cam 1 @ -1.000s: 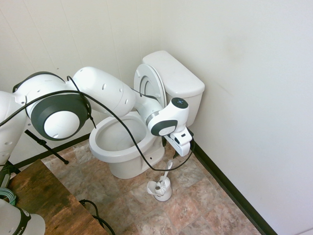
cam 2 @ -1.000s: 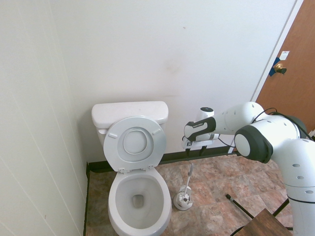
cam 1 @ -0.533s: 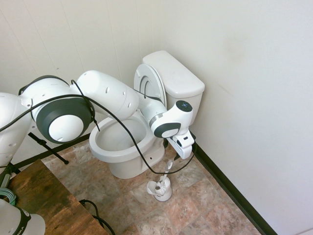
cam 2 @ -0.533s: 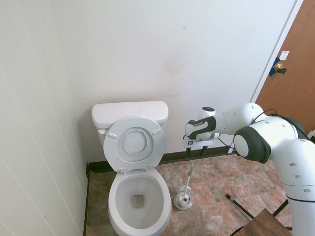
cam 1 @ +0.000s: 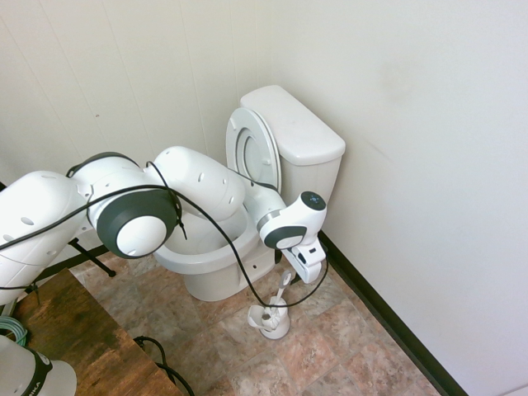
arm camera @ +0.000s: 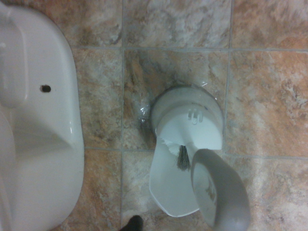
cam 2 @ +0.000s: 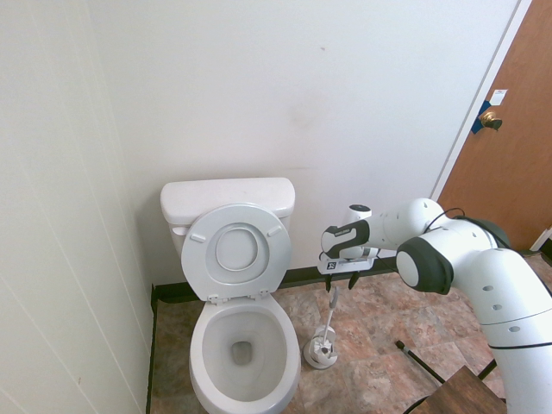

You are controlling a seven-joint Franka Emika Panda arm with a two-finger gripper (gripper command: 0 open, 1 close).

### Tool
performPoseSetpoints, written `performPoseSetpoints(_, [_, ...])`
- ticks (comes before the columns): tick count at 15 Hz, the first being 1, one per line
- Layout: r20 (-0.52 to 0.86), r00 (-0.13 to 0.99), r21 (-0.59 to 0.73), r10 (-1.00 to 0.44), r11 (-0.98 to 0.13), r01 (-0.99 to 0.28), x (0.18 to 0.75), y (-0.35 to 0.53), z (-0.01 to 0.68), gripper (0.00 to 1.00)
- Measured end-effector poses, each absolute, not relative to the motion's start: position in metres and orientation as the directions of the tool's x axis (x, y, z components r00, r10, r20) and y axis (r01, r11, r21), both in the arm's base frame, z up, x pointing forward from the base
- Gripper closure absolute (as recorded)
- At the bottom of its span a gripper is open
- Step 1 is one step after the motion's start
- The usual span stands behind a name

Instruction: Clean the toilet

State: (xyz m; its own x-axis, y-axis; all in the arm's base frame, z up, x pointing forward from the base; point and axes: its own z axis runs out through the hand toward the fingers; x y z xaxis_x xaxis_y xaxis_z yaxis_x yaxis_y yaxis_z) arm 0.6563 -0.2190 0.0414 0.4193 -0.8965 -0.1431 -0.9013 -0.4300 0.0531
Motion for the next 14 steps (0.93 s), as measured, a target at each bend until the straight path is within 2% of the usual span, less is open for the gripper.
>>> performPoseSetpoints(6, [-0.186, 0.413, 0.073, -0.892, -0.432, -0.899, 0.666, -0.226, 0.001, 0.00])
performPoseSetpoints(7, [-0.188, 0.415, 0.073, -0.890, -0.434, -0.898, 0.668, -0.226, -0.002, 1.00])
performPoseSetpoints(14, [-0.203, 0.418, 0.078, -0.886, -0.440, -0.895, 0.675, -0.231, -0.018, 1.00])
